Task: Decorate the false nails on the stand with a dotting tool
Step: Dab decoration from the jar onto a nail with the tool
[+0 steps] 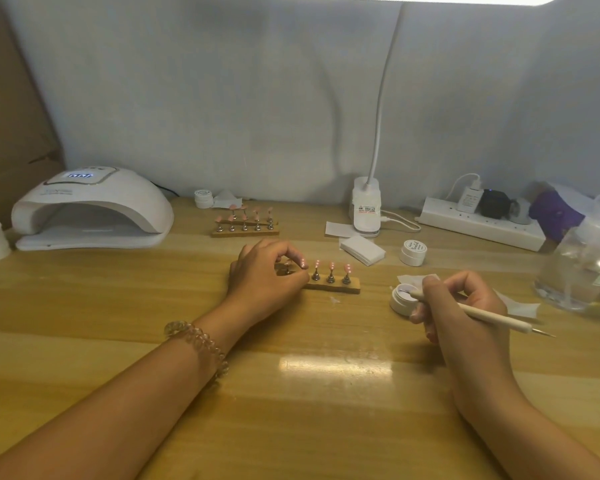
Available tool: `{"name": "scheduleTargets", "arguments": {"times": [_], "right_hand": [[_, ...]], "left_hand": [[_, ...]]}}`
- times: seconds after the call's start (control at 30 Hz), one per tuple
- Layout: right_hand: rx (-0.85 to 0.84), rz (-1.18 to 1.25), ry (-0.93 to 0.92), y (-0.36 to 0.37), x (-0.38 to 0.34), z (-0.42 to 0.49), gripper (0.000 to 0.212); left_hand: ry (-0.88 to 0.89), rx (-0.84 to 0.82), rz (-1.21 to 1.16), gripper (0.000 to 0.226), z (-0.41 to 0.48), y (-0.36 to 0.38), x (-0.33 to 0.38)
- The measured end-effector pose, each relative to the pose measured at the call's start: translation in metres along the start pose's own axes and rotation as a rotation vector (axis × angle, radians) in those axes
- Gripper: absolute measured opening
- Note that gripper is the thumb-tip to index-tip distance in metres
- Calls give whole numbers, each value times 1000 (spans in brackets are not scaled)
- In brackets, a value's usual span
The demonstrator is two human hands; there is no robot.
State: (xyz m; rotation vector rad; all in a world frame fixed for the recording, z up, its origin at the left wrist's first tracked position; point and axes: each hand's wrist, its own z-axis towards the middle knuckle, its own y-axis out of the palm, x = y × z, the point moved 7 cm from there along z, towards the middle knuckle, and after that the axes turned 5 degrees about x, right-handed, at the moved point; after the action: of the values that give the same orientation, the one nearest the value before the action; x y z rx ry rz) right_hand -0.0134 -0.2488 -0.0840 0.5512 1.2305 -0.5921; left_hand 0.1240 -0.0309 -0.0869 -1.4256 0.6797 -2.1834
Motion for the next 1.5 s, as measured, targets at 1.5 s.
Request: {"name": "scheduleTargets", "arguments": {"times": [1.5], "right_hand": [[77,-176,-67,-20,5,21,28]], "left_hand": [[170,24,122,20,-4,-14,-5]]}}
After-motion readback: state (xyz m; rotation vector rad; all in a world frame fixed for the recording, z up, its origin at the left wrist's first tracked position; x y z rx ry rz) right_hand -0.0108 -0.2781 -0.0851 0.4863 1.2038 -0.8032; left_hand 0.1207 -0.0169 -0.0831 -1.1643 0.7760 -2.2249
